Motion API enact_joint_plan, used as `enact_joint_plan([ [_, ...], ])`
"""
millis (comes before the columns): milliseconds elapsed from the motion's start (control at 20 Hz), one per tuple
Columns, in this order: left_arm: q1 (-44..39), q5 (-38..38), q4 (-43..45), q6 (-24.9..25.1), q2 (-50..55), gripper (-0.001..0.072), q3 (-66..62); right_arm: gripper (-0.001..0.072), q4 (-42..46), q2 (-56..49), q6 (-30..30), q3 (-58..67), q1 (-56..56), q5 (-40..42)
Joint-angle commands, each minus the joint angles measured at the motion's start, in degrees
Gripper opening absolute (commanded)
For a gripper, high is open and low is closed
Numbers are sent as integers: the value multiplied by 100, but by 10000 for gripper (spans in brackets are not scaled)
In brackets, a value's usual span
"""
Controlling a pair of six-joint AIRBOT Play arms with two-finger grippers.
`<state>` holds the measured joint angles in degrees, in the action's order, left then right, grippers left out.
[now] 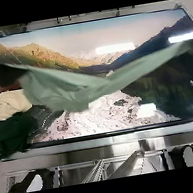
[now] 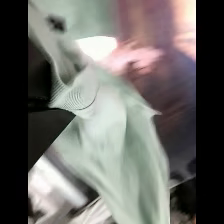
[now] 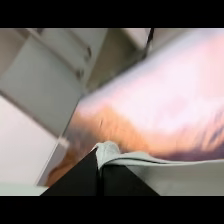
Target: Fold the shirts.
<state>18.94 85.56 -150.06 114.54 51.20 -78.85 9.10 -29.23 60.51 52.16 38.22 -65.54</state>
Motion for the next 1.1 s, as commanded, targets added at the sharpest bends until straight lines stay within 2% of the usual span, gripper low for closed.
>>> enact_joint_plan([
  [0,1224,87,-140,133,-728,17,-2164,16,-142,240,-481,2081,1115,295],
  [100,1967,264,-146,184,-601,17,-3023,16,-146,-2,-682,2710,1102,542],
  [200,2081,319,-164,46,-247,18,-3423,16,-186,-201,-887,2968,1102,785],
  [300,1711,409,-162,-321,234,18,-3335,16,-188,-479,-975,2983,1097,761],
  [400,1106,739,-149,-542,754,18,-2761,17,-188,-1086,-973,2935,901,210],
  [500,492,785,-142,-564,1279,19,-1823,17,39,-1816,-975,2675,223,-20],
  [600,-4,549,-111,-448,1880,19,-859,17,723,-2658,-975,2332,-656,26],
  [750,-415,-345,-120,-96,3217,19,-50,17,1620,-4286,-975,2015,-1735,951],
  [850,-503,-881,-125,55,4347,19,-175,17,1639,-5543,-1084,2070,-2083,1788],
  [950,-560,-931,-157,94,5525,14,-822,18,1486,-6719,-1145,2387,-2216,2181],
  [1000,-560,-800,-164,20,6006,18,-1202,39,1357,-7149,-1130,2590,-2223,2100],
  [1050,-560,-629,-164,-155,6393,218,-1585,250,1244,-7490,-1064,2787,-2205,1945],
])
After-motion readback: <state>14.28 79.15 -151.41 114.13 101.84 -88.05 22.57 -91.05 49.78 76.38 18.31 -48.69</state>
